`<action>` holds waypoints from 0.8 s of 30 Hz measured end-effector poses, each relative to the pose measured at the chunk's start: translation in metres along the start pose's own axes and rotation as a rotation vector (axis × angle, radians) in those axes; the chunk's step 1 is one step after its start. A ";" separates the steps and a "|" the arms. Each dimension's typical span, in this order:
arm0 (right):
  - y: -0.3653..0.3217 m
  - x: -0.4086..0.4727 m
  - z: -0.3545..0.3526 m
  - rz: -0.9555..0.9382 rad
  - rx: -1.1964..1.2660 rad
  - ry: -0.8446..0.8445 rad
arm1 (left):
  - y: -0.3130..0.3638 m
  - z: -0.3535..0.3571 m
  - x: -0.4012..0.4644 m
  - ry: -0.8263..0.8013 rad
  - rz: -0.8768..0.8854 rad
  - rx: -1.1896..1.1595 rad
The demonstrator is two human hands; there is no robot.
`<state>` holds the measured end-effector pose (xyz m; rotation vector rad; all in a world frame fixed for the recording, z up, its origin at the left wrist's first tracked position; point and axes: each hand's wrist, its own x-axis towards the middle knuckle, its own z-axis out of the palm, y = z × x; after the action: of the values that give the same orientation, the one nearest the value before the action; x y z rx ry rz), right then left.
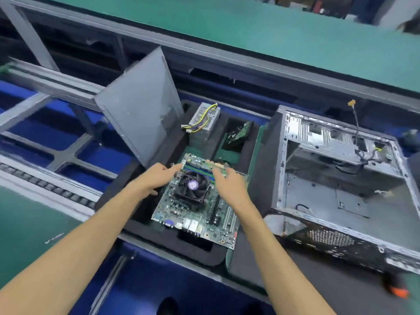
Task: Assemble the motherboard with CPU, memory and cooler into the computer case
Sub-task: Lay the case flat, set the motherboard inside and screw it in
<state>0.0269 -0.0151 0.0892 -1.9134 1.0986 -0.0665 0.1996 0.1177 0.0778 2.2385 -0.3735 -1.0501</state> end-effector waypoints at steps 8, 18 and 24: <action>0.045 -0.023 0.029 0.348 -0.201 0.094 | -0.028 0.013 0.037 -0.236 -0.045 0.040; 0.044 -0.017 0.040 0.418 -0.269 0.209 | -0.033 0.022 0.053 -0.284 -0.014 -0.314; 0.050 -0.016 0.042 0.393 -0.177 0.212 | -0.043 0.024 0.051 -0.256 0.002 -0.311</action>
<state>0.0028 0.0150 0.0340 -1.8373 1.6547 0.0502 0.2139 0.1152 0.0086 1.8354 -0.2964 -1.3018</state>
